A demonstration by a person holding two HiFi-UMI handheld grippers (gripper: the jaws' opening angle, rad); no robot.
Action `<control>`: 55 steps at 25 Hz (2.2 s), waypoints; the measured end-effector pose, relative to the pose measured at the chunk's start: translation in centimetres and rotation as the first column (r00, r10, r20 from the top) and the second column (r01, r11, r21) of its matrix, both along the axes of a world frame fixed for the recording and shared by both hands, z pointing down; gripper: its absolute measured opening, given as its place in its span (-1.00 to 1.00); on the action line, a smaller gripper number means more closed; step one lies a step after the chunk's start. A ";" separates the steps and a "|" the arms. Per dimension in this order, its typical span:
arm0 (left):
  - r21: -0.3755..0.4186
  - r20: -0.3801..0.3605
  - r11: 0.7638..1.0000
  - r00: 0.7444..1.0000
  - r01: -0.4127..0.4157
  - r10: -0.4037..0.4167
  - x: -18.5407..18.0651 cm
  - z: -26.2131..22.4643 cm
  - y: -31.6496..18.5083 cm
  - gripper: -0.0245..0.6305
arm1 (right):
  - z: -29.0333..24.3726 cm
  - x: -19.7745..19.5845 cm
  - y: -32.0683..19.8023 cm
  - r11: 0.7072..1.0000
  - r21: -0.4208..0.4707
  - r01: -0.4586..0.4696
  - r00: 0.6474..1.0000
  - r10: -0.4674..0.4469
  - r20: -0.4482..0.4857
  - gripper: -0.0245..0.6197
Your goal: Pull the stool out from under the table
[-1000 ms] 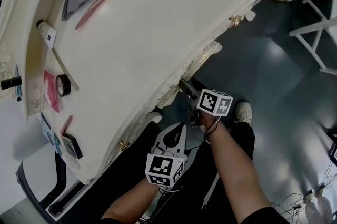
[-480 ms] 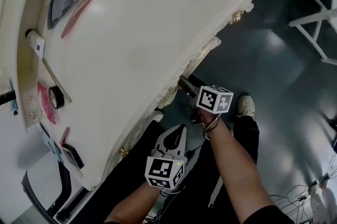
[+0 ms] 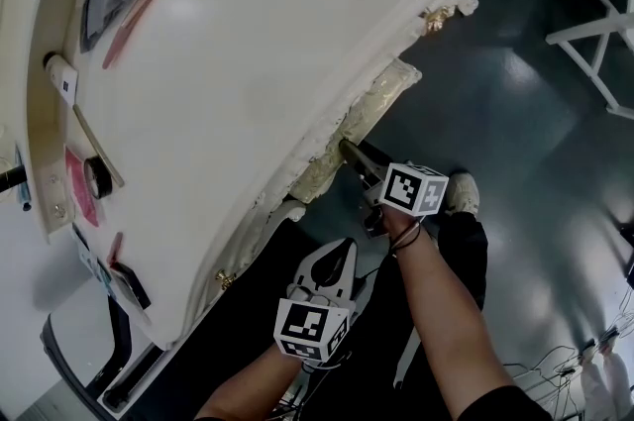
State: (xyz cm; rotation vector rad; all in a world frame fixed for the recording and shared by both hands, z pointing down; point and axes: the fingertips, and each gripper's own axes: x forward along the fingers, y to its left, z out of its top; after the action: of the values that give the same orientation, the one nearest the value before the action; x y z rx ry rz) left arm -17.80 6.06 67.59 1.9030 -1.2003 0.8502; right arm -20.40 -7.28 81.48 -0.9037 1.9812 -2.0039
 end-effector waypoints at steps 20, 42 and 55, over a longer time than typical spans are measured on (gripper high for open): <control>0.028 -0.007 0.999 0.999 -0.033 0.033 6.5 -1.6 1.9 -0.93 | 0.1 12.9 8.4 0.998 -0.021 -0.054 0.998 0.054 0.018 -0.34; -0.004 -0.052 0.984 0.983 -0.177 0.176 15.7 -3.3 2.1 -0.92 | 0.4 32.3 17.5 1.000 -0.008 -0.019 1.000 0.019 -0.015 -0.34; -0.002 -0.062 0.990 0.988 -0.141 0.141 17.2 -4.5 0.2 -0.93 | -2.1 34.4 19.1 0.995 0.023 0.092 0.921 -0.077 -0.382 -0.26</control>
State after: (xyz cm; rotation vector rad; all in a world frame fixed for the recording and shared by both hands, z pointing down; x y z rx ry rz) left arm -0.55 6.29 63.09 2.0126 -1.0342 0.8621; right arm 13.98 11.84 79.38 -1.3039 2.2841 -1.9392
